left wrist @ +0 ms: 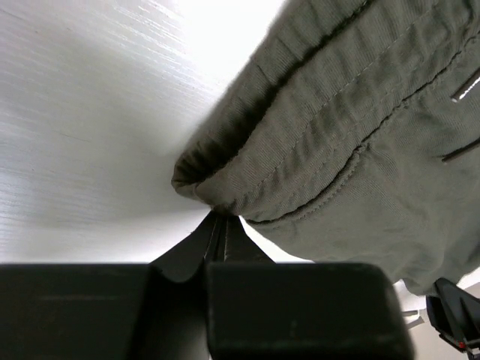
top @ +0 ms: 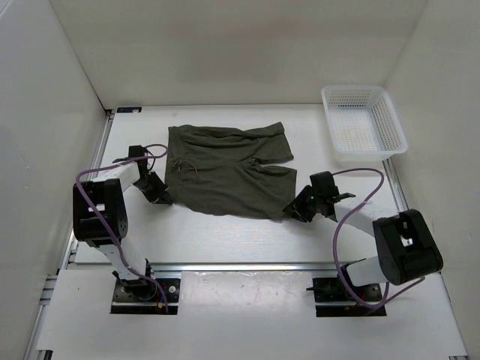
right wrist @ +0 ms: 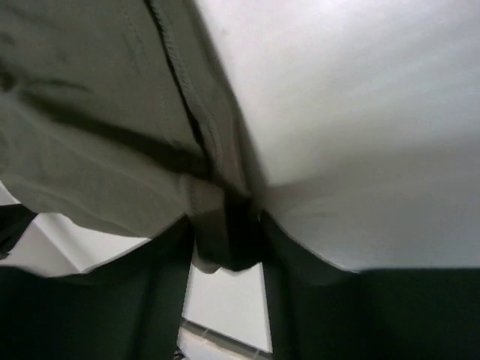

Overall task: Fold and stack the shorts
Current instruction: Fold the shorts

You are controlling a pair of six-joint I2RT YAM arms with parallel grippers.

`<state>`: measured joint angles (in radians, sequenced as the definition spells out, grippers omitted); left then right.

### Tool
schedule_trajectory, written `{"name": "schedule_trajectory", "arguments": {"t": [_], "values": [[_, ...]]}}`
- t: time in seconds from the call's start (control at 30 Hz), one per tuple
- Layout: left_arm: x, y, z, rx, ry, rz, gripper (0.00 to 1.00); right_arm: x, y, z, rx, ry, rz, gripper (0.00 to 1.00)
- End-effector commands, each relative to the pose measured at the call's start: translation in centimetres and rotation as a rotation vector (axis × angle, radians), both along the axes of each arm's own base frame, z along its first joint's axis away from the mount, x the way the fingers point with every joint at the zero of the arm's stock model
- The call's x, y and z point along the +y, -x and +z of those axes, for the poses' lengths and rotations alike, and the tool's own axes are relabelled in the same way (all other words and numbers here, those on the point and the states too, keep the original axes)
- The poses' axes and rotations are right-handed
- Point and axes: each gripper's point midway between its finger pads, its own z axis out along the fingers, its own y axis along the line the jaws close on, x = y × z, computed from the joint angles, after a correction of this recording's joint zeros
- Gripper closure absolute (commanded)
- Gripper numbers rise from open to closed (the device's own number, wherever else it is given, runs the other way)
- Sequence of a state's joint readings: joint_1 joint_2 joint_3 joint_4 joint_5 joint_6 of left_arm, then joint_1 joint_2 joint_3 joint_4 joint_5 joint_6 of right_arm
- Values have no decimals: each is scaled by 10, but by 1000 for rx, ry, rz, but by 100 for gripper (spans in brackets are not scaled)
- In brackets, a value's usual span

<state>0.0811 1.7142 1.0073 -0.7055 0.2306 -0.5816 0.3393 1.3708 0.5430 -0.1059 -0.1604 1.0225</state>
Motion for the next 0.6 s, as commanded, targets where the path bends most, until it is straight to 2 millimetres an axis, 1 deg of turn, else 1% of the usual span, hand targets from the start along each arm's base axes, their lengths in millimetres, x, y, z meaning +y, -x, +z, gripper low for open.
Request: {"name": "schedule_trajectory", "arguments": {"t": [0.0,0.03,0.07,0.1,0.13,0.17,0.2,0.23,0.27,0.3,0.33,0.37,0.4,0.43,0.47,0.5,0.53,0.57], "values": [[5,-16,9,-60,-28,4,89,6,-12,-10,-10,43,-28,62],[5,-16,9,-61,-28,4,89,7,-12,-11,4,57,-24,71],[2,-18,17,-87,-13,-9,89,7,-12,-12,15,78,-23,90],[2,-19,21,-101,-14,-9,89,10,-15,-7,6,91,-19,98],[2,-20,25,-114,-15,-9,89,4,-16,-3,-6,115,-36,100],[0,-16,33,-129,-7,-12,89,-2,-9,-4,17,139,-42,100],[0,-11,33,-130,-7,-12,89,-5,-7,0,10,147,-48,100],[0,-8,35,-138,-8,-12,89,-8,-5,10,-17,149,-58,100],[2,-3,44,-156,-10,-3,89,-15,3,12,-9,178,-49,100],[1,10,40,-137,-11,-11,89,-21,6,23,-45,186,-55,100],[0,18,41,-132,-11,-11,89,-24,13,26,-47,191,-48,100],[3,23,51,-164,-14,-2,89,-34,27,22,-25,227,-30,100],[1,37,48,-140,-12,-2,89,-35,30,36,-67,213,-27,100],[-4,41,53,-151,-7,0,89,-39,39,36,-66,228,-14,100],[-8,44,60,-171,-8,-14,89,-46,51,36,-47,258,1,100],[-15,46,75,-211,21,1,89,-50,57,44,-74,251,6,100],[-15,53,81,-208,24,10,89,-54,61,46,-81,266,6,100],[-15,54,89,-227,23,10,89,-63,71,50,-88,290,8,100]]}}
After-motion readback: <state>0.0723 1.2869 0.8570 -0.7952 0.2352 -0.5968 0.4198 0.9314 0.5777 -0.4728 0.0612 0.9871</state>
